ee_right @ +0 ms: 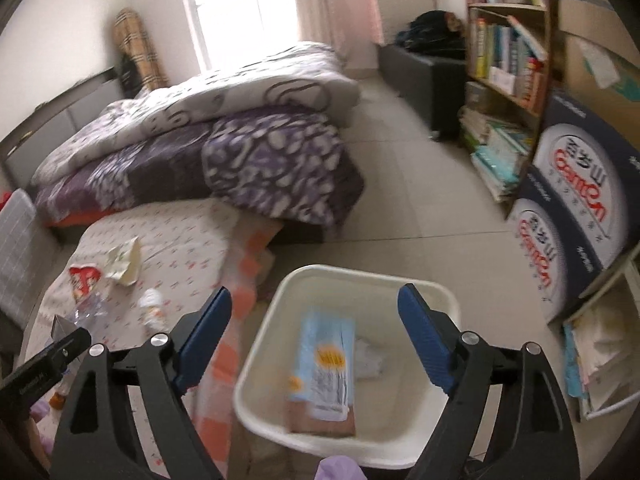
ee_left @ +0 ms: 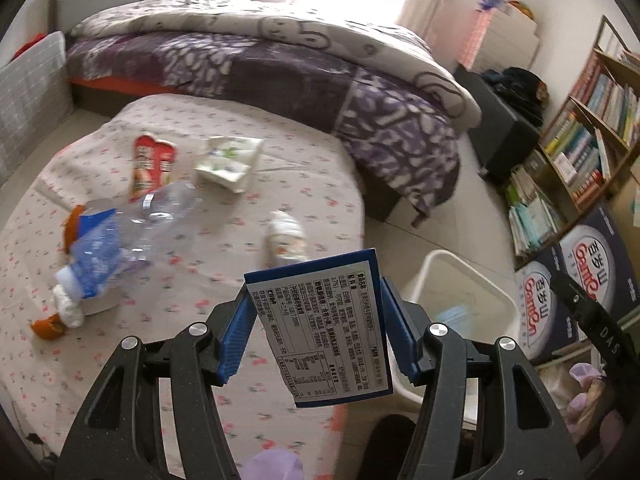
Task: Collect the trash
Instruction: 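Drop the milk carton and the label card into the white bin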
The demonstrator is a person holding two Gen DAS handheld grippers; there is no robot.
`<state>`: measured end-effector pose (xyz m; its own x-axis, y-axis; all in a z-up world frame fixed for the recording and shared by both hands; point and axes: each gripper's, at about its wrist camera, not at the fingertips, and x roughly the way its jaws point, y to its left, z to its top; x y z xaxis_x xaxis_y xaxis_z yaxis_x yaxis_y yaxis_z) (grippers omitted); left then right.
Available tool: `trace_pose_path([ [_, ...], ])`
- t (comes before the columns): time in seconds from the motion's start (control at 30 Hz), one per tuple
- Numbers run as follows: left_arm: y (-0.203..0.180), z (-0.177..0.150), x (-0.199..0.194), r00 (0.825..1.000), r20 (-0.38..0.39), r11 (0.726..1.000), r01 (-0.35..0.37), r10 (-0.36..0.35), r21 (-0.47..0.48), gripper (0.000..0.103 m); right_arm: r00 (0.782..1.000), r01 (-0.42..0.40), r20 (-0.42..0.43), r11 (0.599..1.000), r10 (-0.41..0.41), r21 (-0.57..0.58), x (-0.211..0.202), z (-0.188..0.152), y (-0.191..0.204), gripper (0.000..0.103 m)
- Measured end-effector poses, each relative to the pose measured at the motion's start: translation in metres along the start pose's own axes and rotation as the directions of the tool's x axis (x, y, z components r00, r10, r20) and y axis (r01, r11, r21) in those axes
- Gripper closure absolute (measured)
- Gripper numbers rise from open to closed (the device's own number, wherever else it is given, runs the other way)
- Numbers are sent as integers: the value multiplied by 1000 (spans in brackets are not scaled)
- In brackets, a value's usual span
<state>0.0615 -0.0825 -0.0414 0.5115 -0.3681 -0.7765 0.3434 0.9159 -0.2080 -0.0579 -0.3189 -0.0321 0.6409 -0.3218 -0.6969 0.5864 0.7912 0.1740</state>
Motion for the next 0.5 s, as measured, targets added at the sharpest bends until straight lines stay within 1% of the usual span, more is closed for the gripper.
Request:
trace_pose_path([
  [0.23,-45,-7,16,998,-38,997,58,-56,54,46,999,45,18,996,-46,72,-5,9,-38,13],
  [0.5,-95,-18,32,990,-76,983,127,-118,131,46,997,60,40,990,-65,124,-10,16,-61,13],
])
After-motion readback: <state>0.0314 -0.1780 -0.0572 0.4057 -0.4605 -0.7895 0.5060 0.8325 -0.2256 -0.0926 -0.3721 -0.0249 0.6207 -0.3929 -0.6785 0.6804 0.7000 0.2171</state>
